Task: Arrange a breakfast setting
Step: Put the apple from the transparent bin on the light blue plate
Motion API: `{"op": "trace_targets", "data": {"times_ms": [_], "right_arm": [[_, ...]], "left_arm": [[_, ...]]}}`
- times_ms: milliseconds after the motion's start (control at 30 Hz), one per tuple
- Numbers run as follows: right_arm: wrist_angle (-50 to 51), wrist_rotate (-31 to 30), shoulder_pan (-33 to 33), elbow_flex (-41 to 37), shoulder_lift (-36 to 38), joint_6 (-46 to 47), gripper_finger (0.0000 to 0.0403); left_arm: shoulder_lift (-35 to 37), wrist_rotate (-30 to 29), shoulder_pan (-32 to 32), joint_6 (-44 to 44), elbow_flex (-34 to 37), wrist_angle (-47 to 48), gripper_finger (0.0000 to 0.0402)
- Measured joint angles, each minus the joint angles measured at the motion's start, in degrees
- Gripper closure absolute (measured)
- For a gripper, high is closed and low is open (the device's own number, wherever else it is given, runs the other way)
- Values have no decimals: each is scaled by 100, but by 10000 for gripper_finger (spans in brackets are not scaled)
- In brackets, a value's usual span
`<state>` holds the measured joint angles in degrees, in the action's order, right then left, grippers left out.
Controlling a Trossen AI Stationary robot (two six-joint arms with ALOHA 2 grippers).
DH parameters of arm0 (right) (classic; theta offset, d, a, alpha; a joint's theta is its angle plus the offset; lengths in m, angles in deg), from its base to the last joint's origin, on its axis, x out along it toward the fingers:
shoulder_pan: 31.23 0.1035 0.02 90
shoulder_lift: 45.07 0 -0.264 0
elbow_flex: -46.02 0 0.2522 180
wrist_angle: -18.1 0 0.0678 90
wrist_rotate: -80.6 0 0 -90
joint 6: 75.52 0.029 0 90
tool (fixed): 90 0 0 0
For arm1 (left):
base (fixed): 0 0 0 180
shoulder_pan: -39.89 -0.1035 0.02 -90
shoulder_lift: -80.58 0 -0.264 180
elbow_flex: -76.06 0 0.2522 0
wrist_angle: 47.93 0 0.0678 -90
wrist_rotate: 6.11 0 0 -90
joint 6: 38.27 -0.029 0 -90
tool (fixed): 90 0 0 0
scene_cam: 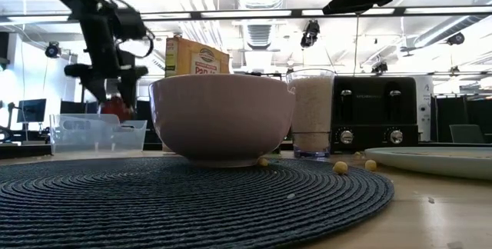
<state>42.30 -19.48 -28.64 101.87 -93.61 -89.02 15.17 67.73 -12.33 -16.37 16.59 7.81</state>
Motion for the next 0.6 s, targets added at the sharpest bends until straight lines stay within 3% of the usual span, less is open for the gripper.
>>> {"op": "trace_targets", "data": {"times_ms": [367, 500, 600], "right_arm": [[2, -1, 0, 0, 16, 218, 220], [103, 10, 17, 0, 139, 495, 220], [249, 426, 68, -1, 278, 630, 223]], "left_arm": [[1128, -184, 302, -321, -1068, 679, 114], [1593, -168, 1017, -378, -1351, 634, 114], [1863, -166, 1828, -336, -1395, 134, 114]]}}
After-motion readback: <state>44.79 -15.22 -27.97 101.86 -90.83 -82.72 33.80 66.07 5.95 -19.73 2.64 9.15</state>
